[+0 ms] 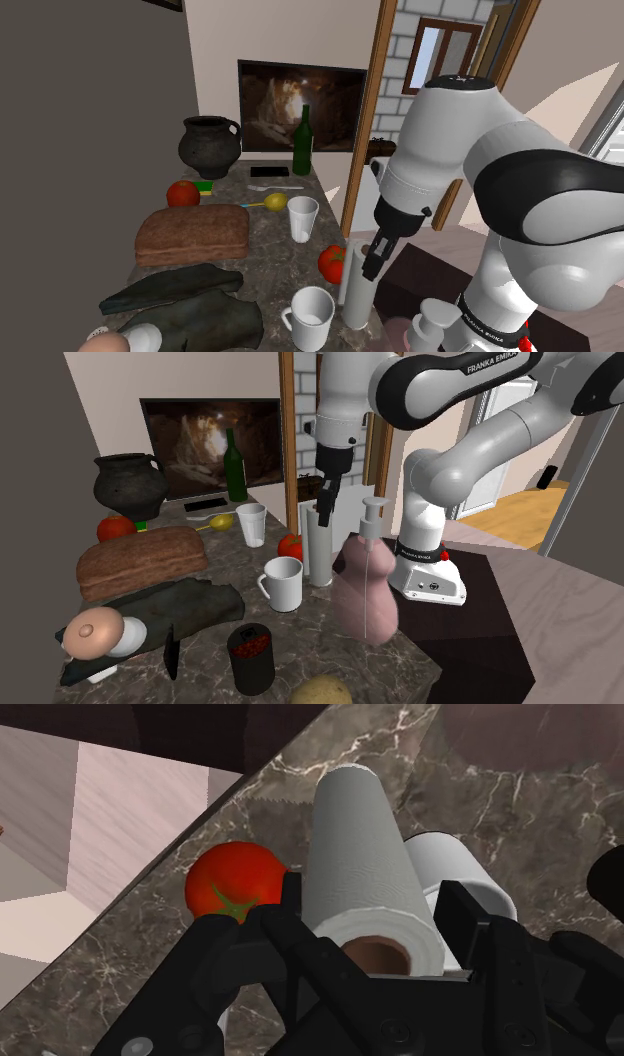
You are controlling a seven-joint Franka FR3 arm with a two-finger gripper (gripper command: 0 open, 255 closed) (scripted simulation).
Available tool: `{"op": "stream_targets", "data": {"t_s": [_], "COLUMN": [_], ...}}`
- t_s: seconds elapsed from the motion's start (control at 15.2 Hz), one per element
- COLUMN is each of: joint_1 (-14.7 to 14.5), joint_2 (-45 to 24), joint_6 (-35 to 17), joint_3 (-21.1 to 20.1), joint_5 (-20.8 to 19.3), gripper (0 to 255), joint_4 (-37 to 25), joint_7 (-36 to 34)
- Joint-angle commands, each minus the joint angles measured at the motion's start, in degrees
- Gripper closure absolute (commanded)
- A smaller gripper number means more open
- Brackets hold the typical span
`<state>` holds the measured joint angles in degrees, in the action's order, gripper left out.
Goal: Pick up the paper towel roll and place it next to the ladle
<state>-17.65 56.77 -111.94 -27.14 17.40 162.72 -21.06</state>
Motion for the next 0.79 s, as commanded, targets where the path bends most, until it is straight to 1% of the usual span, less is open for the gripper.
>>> {"op": "stream_targets", "data": {"t_s": [0.0, 0.73], "joint_1": [0.17, 1.61], "joint_2": [0.49, 1.16], "joint_6": [1.62, 10.05], "joint_3": [0.56, 3.54], "joint_5": [-0.5, -3.31], "gripper": [255, 255], "joint_4": [-1.13, -9.04], "joint_7": [0.07, 0.56]}}
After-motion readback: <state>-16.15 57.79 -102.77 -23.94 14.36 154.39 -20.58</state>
